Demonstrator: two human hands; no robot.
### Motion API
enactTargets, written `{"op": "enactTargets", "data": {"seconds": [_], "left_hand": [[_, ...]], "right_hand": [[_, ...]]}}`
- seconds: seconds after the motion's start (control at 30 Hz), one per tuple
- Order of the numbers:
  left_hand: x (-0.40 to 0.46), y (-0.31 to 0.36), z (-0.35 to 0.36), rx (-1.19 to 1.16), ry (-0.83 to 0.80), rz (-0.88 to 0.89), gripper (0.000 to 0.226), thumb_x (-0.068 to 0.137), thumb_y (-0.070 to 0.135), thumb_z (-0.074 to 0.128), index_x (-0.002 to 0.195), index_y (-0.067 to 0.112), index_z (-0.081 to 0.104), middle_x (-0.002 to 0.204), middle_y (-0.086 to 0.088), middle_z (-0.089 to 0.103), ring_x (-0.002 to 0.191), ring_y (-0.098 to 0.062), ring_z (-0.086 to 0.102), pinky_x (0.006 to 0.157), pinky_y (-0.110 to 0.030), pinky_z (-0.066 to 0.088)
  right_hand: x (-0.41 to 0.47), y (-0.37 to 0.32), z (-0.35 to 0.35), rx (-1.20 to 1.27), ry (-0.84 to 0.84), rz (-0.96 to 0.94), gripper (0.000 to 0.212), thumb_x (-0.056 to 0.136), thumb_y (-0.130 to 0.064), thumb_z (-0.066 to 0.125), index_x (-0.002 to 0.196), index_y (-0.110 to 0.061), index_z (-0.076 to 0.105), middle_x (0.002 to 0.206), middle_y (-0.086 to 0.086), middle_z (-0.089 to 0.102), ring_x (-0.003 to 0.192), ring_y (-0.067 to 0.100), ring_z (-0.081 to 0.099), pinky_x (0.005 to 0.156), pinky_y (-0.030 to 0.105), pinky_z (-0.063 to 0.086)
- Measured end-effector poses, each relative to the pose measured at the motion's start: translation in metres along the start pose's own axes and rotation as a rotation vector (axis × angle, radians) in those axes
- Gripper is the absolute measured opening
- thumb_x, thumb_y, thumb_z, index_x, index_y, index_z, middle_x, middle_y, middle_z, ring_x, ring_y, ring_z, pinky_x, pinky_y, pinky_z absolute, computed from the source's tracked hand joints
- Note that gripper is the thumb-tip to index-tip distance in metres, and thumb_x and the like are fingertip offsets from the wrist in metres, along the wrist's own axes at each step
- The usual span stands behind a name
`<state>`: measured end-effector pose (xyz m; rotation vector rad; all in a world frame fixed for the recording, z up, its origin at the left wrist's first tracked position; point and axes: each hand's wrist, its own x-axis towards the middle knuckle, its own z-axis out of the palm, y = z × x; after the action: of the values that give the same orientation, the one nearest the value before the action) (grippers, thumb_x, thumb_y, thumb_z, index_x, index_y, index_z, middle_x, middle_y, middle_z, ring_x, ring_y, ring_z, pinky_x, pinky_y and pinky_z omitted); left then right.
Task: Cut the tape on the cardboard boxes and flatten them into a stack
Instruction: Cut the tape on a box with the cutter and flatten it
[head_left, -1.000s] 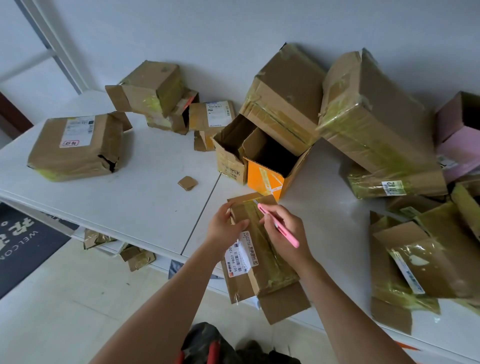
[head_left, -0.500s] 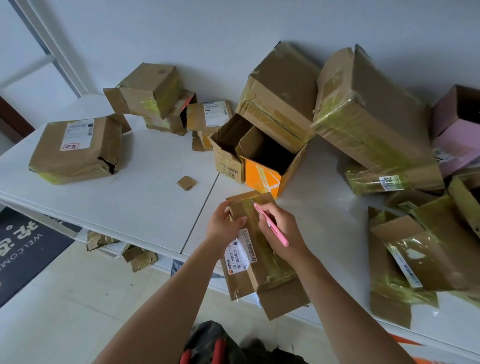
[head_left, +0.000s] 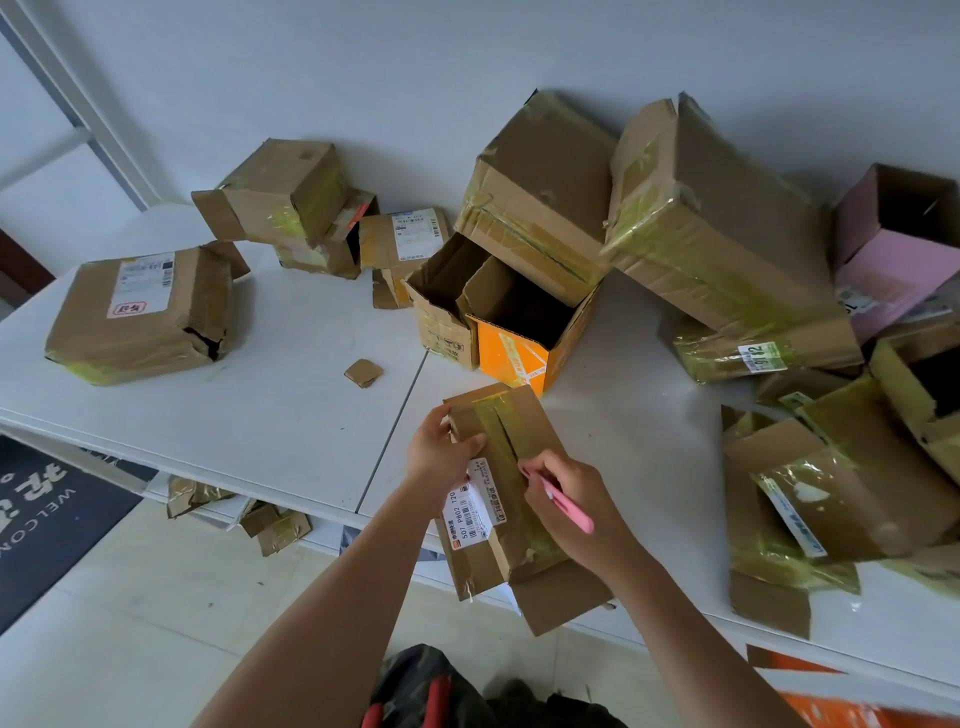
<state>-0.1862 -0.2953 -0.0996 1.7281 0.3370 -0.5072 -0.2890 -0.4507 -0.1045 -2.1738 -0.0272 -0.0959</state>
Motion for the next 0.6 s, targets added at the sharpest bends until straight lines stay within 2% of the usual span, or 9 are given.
{"op": "enactTargets", "data": {"seconds": [0.1, 0.23, 0.33, 0.4, 0.5, 0.53, 0.6], "left_hand": [[0.0, 0.0, 0.0, 0.007, 0.011, -0.009, 0.053, 0.088, 0.008, 0.07, 0.134, 0.027, 0.051, 0.122, 0.002, 0.067, 0.093, -0.023, 0.071, 0.073, -0.046, 0.062], [0.0, 0.001, 0.0, 0.009, 0.017, -0.006, 0.053, 0.088, 0.008, 0.07, 0.134, 0.025, 0.051, 0.122, 0.0, 0.066, 0.092, -0.023, 0.071, 0.073, -0.047, 0.062], [-0.001, 0.001, 0.0, -0.004, 0.017, -0.015, 0.049, 0.088, 0.005, 0.069, 0.131, 0.025, 0.053, 0.119, 0.0, 0.066, 0.091, -0.024, 0.071, 0.074, -0.048, 0.062], [-0.001, 0.002, 0.001, -0.005, 0.018, -0.015, 0.049, 0.088, 0.004, 0.069, 0.13, 0.024, 0.053, 0.12, -0.002, 0.066, 0.092, -0.026, 0.071, 0.074, -0.049, 0.061], [-0.002, 0.003, 0.002, -0.005, 0.03, -0.015, 0.047, 0.088, 0.003, 0.069, 0.127, 0.025, 0.055, 0.119, -0.002, 0.066, 0.093, -0.028, 0.07, 0.075, -0.05, 0.061], [-0.001, 0.003, 0.002, -0.007, 0.032, -0.015, 0.046, 0.088, 0.003, 0.069, 0.125, 0.026, 0.055, 0.119, -0.002, 0.066, 0.093, -0.029, 0.07, 0.075, -0.051, 0.061], [-0.001, 0.002, 0.002, -0.003, 0.034, -0.012, 0.044, 0.087, 0.004, 0.07, 0.121, 0.029, 0.056, 0.118, -0.003, 0.067, 0.094, -0.029, 0.07, 0.075, -0.052, 0.061]], "right_hand": [[-0.035, 0.0, -0.007, 0.053, -0.009, 0.006, 0.012, 0.099, -0.021, 0.053, 0.092, -0.016, 0.061, 0.064, -0.007, 0.056, 0.054, 0.01, 0.054, 0.05, 0.015, 0.037], [-0.074, -0.003, -0.013, -0.022, 0.046, -0.03, 0.025, 0.096, -0.031, 0.048, 0.094, -0.011, 0.063, 0.064, -0.021, 0.049, 0.057, 0.003, 0.052, 0.053, 0.008, 0.035], [-0.086, -0.006, -0.013, -0.059, 0.089, -0.026, 0.027, 0.092, -0.028, 0.049, 0.097, -0.007, 0.065, 0.075, -0.032, 0.05, 0.068, -0.009, 0.056, 0.06, 0.001, 0.038], [-0.094, -0.008, -0.014, -0.056, 0.088, -0.015, 0.027, 0.093, -0.029, 0.048, 0.103, -0.01, 0.065, 0.082, -0.03, 0.055, 0.073, -0.005, 0.058, 0.065, 0.002, 0.04], [-0.105, -0.009, -0.017, -0.056, 0.095, -0.015, 0.021, 0.093, -0.03, 0.049, 0.11, -0.023, 0.059, 0.081, -0.012, 0.059, 0.069, 0.003, 0.058, 0.062, 0.006, 0.043], [-0.106, -0.01, -0.018, -0.064, 0.091, -0.011, 0.02, 0.092, -0.03, 0.049, 0.11, -0.025, 0.058, 0.08, -0.007, 0.06, 0.068, 0.002, 0.057, 0.062, 0.006, 0.043], [-0.107, -0.013, -0.019, -0.08, 0.093, 0.001, 0.022, 0.091, -0.031, 0.048, 0.109, -0.023, 0.059, 0.077, -0.008, 0.057, 0.068, -0.003, 0.055, 0.061, 0.002, 0.039]]}}
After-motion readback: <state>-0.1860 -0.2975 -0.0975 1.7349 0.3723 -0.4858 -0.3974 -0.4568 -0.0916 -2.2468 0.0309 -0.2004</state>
